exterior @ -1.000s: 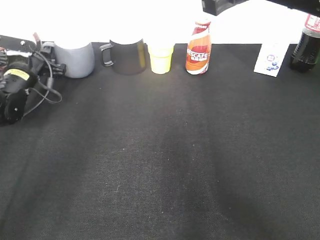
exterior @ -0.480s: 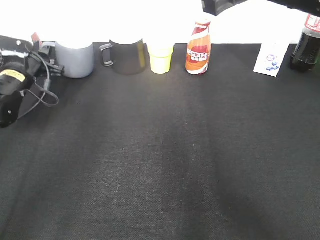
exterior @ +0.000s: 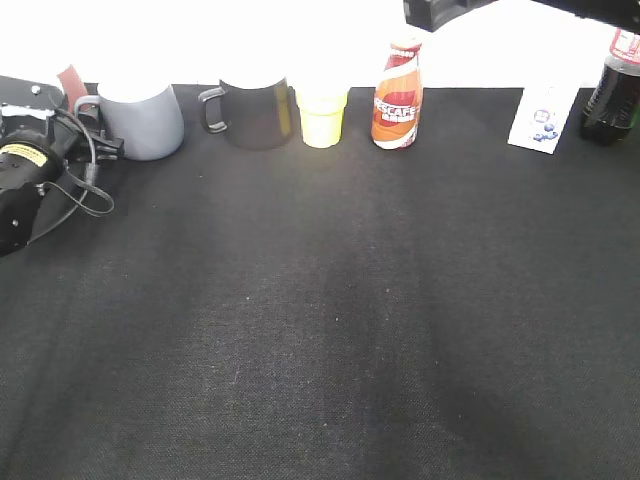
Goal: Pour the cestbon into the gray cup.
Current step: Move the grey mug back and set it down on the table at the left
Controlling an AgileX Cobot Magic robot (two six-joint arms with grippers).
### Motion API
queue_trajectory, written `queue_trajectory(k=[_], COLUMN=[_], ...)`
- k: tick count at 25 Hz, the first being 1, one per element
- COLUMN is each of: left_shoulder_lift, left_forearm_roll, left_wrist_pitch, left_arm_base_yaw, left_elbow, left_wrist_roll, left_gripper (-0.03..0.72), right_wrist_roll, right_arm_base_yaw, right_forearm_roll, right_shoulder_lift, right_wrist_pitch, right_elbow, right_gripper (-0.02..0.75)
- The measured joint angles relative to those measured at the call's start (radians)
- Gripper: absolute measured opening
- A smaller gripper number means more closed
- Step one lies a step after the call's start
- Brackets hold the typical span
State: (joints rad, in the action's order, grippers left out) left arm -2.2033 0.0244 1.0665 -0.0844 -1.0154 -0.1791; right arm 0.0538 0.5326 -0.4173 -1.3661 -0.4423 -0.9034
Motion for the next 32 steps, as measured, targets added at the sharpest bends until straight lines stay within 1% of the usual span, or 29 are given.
queue_trajectory(k=[5, 9, 11, 14, 19, 22, 25, 28, 31, 32], left_shoulder_lift=[0.005, 0.011, 0.011, 0.011, 0.02, 0.047, 0.085, 0.144, 0.23, 0.271], left_forearm_roll=[0.002, 0.002, 0.001, 0.002, 0.007, 0.01, 0.014, 0.014, 0.014, 0.014], left_wrist_pitch=[-0.021, -0.017, -0.004, 0.073, 0.098, 0.137, 0.134, 0.134, 0.13, 0.103], left_arm_base_yaw=[0.002, 0.002, 0.002, 0.001, -0.002, -0.002, -0.002, -0.002, -0.002, -0.006], left_elbow=[0.0, 0.024, 0.043, 0.094, 0.132, 0.175, 0.181, 0.216, 0.279, 0.291], left_wrist_roll=[0.002, 0.002, 0.002, 0.002, 0.002, 0.002, 0.002, 0.002, 0.002, 0.002], left_gripper=[0.39, 0.391, 0.391, 0.393, 0.393, 0.393, 0.393, 0.393, 0.393, 0.393], right_wrist_roll=[0.0, 0.0, 0.0, 0.0, 0.0, 0.0, 0.0, 0.0, 0.0, 0.0], right_arm_base_yaw=[0.0, 0.0, 0.0, 0.0, 0.0, 0.0, 0.0, 0.0, 0.0, 0.0], right_forearm_roll=[0.0, 0.0, 0.0, 0.0, -0.001, -0.001, -0.002, -0.004, -0.004, -0.004], right_shoulder_lift=[0.0, 0.0, 0.0, 0.0, 0.0, 0.0, 0.0, 0.0, 0.0, 0.0], right_wrist_pitch=[0.0, 0.0, 0.0, 0.0, 0.0, 0.0, 0.0, 0.001, 0.001, 0.001], right_elbow=[0.0, 0.0, 0.0, 0.0, 0.0, 0.0, 0.0, 0.0, 0.0, 0.0], right_gripper=[0.484, 0.484, 0.484, 0.484, 0.484, 0.484, 0.484, 0.484, 0.484, 0.484])
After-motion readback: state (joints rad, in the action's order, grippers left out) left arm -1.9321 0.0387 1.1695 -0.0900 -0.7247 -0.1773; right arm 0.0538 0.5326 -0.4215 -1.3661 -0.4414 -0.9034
